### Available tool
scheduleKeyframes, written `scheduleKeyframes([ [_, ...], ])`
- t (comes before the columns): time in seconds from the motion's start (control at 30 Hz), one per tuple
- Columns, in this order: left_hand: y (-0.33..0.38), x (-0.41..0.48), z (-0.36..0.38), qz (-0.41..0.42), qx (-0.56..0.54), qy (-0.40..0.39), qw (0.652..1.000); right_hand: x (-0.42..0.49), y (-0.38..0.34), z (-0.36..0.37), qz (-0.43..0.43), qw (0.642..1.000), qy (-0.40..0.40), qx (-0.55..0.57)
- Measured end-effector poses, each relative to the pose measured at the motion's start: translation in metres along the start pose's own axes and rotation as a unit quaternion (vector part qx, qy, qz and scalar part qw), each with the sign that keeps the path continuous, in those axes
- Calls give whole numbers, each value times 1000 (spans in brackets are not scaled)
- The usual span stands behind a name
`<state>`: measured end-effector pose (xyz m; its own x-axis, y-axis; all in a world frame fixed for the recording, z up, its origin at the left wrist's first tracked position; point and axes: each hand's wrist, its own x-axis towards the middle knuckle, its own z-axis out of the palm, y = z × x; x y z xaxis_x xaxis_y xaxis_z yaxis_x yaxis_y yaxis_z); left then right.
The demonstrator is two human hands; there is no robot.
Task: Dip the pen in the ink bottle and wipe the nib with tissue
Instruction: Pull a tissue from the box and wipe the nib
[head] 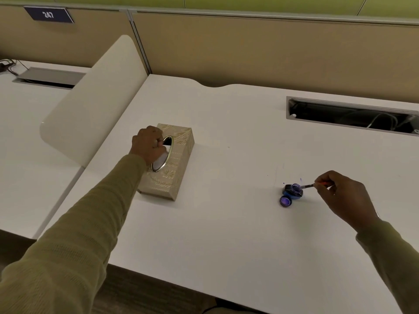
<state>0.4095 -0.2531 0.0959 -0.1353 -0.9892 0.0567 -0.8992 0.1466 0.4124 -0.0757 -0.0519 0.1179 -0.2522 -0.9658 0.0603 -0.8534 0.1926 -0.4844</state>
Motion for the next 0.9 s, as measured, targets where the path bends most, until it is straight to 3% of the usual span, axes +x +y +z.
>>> scheduleKeyframes([
  [0.13,-7,-16,9,-80,-180,89,976,0,2,0,-10,1000,1,-1],
  [0.2,-10,-20,11,-114,-219,123,961,0,3,0,-10,1000,1,0],
  [0.47,10,-21,3,-92,-44,57,993,2,4,0,-16,1000,6,-4],
  [0.67,9,-12,1,-66,79,24,994,2,3,-1,-13,1000,3,-3],
  [0.9,18,-19,-2,-146,-134,100,975,2,4,0,-7,1000,3,5],
])
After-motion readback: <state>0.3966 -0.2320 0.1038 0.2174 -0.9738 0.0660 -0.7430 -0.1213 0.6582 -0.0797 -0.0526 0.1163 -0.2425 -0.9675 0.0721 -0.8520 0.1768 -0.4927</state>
